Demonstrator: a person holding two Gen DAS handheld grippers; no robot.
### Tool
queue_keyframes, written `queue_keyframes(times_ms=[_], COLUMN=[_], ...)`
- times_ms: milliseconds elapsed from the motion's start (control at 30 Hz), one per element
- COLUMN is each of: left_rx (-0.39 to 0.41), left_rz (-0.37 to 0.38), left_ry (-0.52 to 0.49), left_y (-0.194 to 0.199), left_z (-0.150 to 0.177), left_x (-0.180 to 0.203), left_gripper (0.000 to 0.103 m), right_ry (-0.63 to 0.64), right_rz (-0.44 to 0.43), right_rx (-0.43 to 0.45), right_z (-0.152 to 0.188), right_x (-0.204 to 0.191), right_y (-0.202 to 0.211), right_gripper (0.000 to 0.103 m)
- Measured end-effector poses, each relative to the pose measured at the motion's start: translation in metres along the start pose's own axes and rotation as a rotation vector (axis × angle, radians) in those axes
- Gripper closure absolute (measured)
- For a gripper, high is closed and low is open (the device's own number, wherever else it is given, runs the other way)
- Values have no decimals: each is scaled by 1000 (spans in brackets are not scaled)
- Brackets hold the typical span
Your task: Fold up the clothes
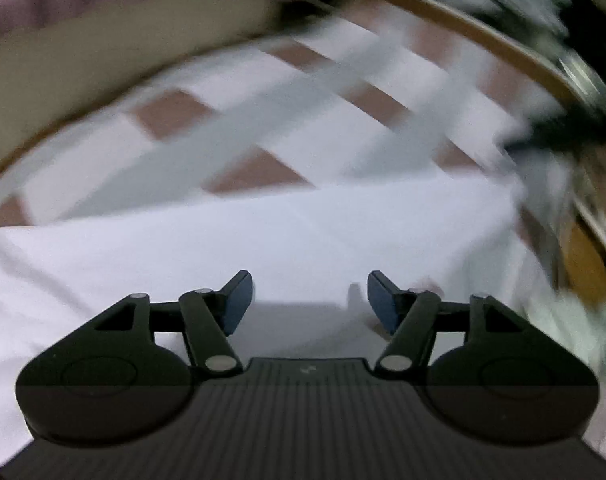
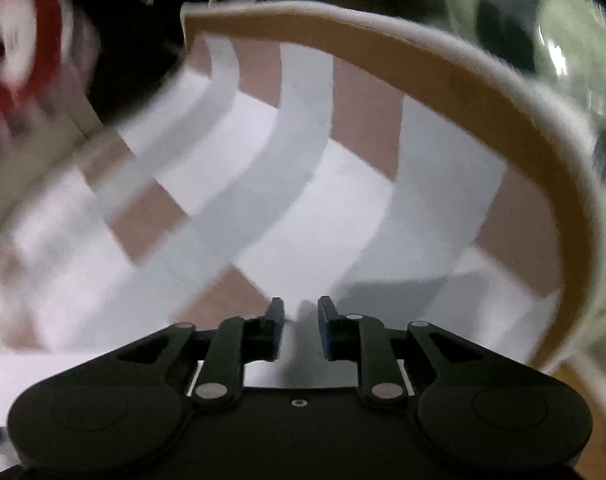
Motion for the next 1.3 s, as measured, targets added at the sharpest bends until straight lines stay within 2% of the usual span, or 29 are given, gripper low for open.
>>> queue_keyframes(times_ms=[33,67,133,200,233,267,300,367,400,433,467,500,567,667,733,800,833,900,933,1000,1100,1200,1300], left_rx=[1,-6,-74,-140,-163,-148,-118,-103,-100,-97,-94,-87,-72,-22,-22,-29,-32,-47,-55,-35,68,178,203], left_rz=[-53,-108,-198,-276,-307,-328,-344,-363,-371,-379,-387,-385,-373,-282,-279,-287,-291,-303,-310,-366,-467,-568,-624], left_ry=[-8,-30,-124,-199,-210,-196,-171,-167,-169,-171,-173,-171,-162,88,102,87,80,20,-15,-106,-165,-215,-212], left_y=[0,-1,-10,-17,-19,-17,-12,-10,-10,-9,-8,-10,-15,-11,-10,-11,-11,-12,-12,-13,-8,-2,-13], left_z=[-6,-11,-15,-17,-15,-15,-15,-16,-16,-16,-16,-17,-21,-22,-22,-21,-21,-24,-26,-30,-49,-69,-85], left_x=[-11,-20,-32,-44,-51,-58,-65,-72,-75,-78,-81,-84,-91,-116,-113,-105,-101,-86,-78,-62,-57,-54,-68], left_gripper=[37,37,37,36,31,19,18,18,18,13,4,0,0,0,0,7,22,85,103,103,103,103,103], right_ry=[-8,8,90,162,180,198,217,225,227,238,262,288,302,275,249,215,194,146,119,71,1,-40,-79], right_rz=[-42,-52,1,65,83,101,118,97,74,62,66,73,89,80,60,34,18,-14,-30,-64,-112,-126,-138], right_rx=[-19,-41,-75,-99,-106,-114,-121,-107,-102,-92,-77,-61,-52,-10,24,52,60,66,64,75,92,179,271], right_z=[2,5,12,18,21,23,26,25,25,25,25,26,25,17,13,9,7,3,2,2,-1,-7,-13], right_x=[0,-2,-9,-14,-16,-17,-19,-22,-24,-27,-31,-35,-38,-37,-36,-32,-30,-26,-24,-23,-18,-20,-23], right_y=[-3,-7,-14,-20,-22,-24,-26,-24,-23,-22,-21,-20,-18,-11,-4,1,2,1,-1,-9,-16,-22,-29], right_gripper=[51,47,39,38,38,38,39,49,70,81,82,84,86,87,87,87,87,87,87,87,87,88,87])
Point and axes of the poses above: each gripper's, at about its wrist camera, not at the fingertips, and y roughly against the way its jaws point, x to its right, z to its underside, the point moved 5 cm from there along -y, roughly the way its jaws point, and after that the axes turned 15 degrees about z, right-handed, at the moved point
